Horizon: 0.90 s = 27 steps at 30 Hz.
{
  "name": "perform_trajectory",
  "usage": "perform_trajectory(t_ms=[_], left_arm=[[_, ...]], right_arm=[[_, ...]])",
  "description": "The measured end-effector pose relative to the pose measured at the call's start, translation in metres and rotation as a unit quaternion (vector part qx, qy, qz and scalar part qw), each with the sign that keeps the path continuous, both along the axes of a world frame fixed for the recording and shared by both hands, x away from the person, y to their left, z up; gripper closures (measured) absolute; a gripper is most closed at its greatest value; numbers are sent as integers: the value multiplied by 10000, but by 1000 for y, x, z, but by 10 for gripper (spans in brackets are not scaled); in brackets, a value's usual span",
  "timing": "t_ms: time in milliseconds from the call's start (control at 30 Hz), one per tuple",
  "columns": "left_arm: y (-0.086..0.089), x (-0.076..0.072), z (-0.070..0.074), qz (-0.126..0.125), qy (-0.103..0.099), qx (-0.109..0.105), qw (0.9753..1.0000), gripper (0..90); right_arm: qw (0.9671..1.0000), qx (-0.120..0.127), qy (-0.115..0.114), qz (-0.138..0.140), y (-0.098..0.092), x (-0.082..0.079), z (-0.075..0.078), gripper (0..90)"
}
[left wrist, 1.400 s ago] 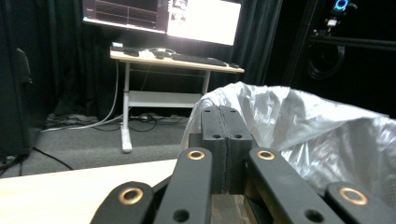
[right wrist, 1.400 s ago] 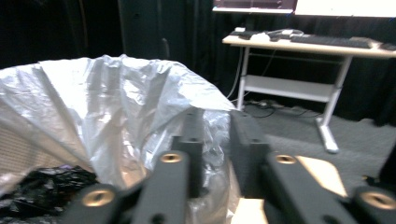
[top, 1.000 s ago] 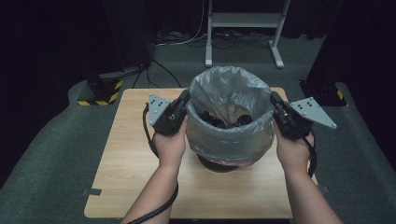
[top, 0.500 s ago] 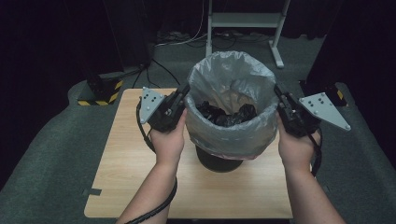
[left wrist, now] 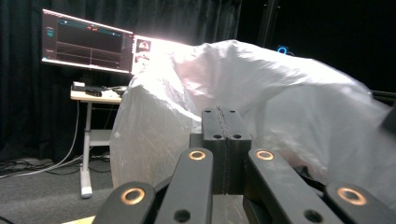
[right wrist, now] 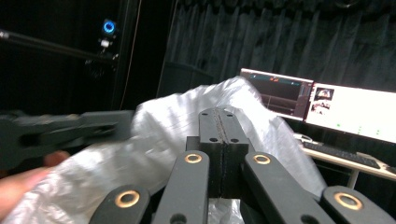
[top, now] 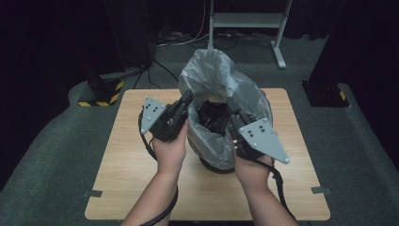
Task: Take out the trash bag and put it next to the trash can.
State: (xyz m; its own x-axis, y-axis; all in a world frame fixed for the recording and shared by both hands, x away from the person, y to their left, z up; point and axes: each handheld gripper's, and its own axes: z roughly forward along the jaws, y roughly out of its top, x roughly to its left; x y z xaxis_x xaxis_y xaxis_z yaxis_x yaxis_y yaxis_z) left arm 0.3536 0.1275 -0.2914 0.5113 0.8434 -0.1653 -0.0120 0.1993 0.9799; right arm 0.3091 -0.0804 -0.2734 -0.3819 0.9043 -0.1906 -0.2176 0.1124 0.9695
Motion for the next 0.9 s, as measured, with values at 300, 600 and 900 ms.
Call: perform_trajectory(t_ms=[300,600,900], left_arm=[[2,-3,-7,-182,4,-45,9998,900],[8,-3,-19,-365,216,-305,9986,866],[30,-19,-28,-119,374,-631,9972,301]], right_arm=[[9963,-846,16,150,44,-8,-37,900],[9949,-930,273,292,50,0,-61,900],[9941,-1008,233,326,50,2,-63,900]])
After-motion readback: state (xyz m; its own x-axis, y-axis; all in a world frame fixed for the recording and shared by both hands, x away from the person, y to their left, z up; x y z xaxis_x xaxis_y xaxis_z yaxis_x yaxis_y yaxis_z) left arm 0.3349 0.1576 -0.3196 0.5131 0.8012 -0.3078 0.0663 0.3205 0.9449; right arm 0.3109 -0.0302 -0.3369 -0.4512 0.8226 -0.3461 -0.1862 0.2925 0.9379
